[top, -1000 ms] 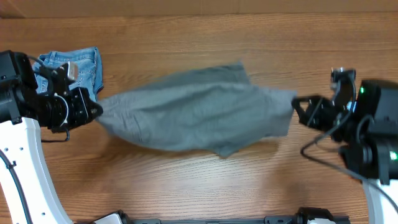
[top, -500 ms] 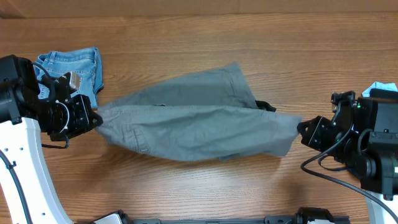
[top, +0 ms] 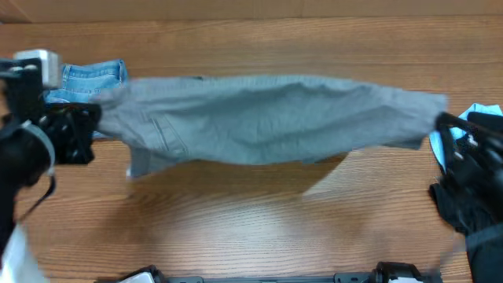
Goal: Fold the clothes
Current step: 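Lift the shorts with both grippers, shake, and lay them flat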
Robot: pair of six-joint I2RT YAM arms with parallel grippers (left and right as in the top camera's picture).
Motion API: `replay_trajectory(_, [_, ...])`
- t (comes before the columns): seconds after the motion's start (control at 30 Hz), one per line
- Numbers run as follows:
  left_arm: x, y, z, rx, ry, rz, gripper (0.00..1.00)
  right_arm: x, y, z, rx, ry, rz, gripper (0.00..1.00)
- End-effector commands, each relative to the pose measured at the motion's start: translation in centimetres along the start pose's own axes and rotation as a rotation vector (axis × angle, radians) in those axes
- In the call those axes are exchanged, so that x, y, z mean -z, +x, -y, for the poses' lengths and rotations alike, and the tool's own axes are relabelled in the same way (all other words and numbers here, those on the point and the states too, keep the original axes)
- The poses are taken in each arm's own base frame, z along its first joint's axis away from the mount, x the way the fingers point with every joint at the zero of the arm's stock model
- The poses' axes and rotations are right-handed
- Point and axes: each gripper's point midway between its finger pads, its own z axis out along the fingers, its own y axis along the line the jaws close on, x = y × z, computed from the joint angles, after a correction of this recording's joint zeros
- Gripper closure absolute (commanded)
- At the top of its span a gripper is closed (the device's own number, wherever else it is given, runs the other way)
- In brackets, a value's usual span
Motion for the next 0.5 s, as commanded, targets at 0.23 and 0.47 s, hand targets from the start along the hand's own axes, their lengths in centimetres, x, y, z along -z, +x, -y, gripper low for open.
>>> replay_trajectory(0.23, [12.5, -5.8, 3.9, -0.156, -0.176, 0.500, 0.96, 8.3, -5.4, -4.7, 0.038, -0.058, 0.277, 0.96])
replay_trajectory(0.47, [7.2, -8.4, 0.8, -0.108, -0.165, 0.395, 0.96, 1.2, -5.0, -1.5, -0.024, 0.029, 0.104, 0.96])
